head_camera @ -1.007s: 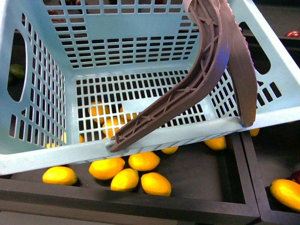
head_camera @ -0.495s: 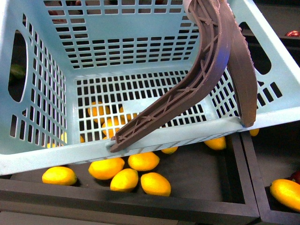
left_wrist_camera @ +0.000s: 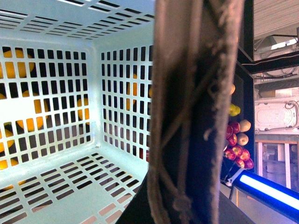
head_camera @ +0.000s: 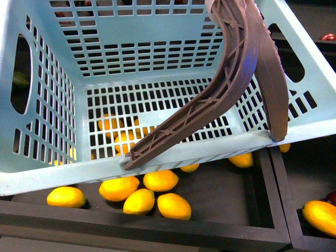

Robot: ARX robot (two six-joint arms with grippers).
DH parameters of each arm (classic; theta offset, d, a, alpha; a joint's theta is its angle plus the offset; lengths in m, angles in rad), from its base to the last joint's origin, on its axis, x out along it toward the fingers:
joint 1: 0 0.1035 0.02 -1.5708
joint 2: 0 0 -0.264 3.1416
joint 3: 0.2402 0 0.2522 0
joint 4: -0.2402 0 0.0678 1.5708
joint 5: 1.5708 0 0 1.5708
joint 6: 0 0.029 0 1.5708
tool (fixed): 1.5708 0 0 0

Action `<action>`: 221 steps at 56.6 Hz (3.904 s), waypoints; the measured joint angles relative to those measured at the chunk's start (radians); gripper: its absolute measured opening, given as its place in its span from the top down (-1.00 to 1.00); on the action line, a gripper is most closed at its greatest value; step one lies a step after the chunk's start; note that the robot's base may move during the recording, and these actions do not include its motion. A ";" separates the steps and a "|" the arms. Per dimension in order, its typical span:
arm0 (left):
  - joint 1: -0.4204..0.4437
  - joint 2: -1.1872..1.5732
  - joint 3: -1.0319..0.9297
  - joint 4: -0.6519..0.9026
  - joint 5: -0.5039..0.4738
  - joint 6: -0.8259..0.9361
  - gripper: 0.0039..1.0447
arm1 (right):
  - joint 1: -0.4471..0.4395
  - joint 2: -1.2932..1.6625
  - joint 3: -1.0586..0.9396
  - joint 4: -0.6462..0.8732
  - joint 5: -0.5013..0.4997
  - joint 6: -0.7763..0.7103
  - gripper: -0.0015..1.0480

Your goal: Pick mango and avocado into basket

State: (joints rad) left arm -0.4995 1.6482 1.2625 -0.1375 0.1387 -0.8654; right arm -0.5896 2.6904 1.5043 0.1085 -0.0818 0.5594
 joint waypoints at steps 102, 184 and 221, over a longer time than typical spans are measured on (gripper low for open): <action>0.000 0.000 0.000 0.000 -0.002 0.000 0.89 | 0.613 -1.077 -0.619 0.202 -0.032 -0.163 -0.04; -0.005 0.007 0.000 -0.002 0.005 0.003 0.89 | 0.730 -1.372 -1.106 0.802 0.219 -0.534 0.34; 0.000 0.007 0.000 -0.002 0.000 0.001 0.89 | 0.592 -1.764 -1.395 0.700 0.087 -0.556 0.96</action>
State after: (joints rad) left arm -0.4995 1.6550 1.2625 -0.1398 0.1387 -0.8646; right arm 0.0025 0.9260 0.1093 0.8085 0.0055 0.0036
